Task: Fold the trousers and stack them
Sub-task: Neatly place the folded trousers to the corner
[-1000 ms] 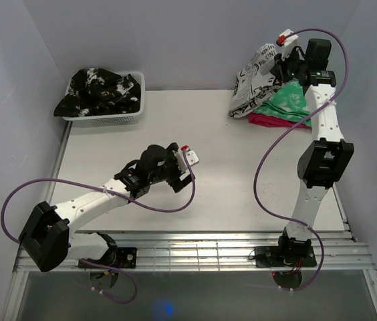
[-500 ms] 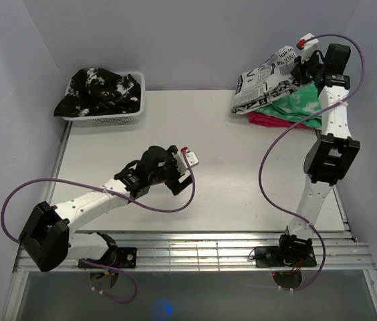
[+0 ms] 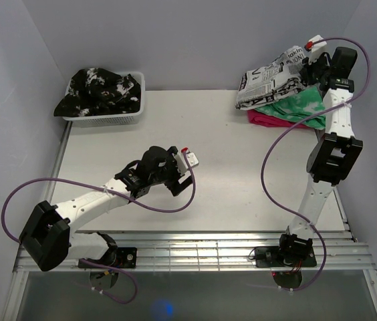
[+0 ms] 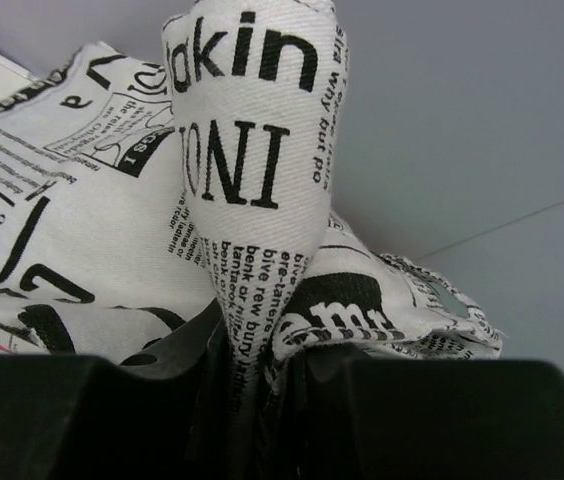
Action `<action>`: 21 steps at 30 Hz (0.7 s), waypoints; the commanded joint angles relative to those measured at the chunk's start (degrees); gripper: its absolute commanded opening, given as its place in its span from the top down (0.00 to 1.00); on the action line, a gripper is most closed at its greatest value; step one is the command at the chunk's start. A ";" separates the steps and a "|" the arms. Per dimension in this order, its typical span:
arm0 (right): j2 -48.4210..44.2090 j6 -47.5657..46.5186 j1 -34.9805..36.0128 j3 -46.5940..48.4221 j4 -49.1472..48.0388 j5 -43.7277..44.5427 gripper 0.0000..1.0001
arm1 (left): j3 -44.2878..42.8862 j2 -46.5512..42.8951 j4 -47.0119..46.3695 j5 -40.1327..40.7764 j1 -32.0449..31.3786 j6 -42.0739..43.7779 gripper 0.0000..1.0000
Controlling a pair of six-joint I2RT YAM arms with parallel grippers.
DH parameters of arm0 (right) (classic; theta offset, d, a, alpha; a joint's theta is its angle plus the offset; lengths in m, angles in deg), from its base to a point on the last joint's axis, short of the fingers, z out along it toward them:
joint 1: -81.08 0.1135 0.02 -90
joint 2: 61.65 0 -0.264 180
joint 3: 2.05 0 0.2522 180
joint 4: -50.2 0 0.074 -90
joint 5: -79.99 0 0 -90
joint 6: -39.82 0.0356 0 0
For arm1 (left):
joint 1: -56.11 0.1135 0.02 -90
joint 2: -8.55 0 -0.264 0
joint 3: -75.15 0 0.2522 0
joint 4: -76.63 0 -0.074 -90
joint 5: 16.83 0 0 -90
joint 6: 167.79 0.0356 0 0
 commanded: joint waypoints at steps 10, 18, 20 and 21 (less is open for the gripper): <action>-2.95 -13.23 -1.34 -4.74 -15.49 15.11 0.92 | -0.60 0.04 0.38 -1.40 0.20 0.04 0.02; -2.77 -14.90 -2.74 -7.81 -17.51 17.05 0.92 | -0.33 0.22 0.38 -1.67 0.11 -0.05 0.02; -2.59 -16.22 -2.83 -8.95 -17.51 17.66 0.92 | -0.77 0.30 0.56 -1.58 0.11 0.03 0.02; -2.42 -16.40 -3.01 -9.30 -19.25 17.93 0.92 | -0.86 0.30 0.82 -1.49 0.11 0.12 0.02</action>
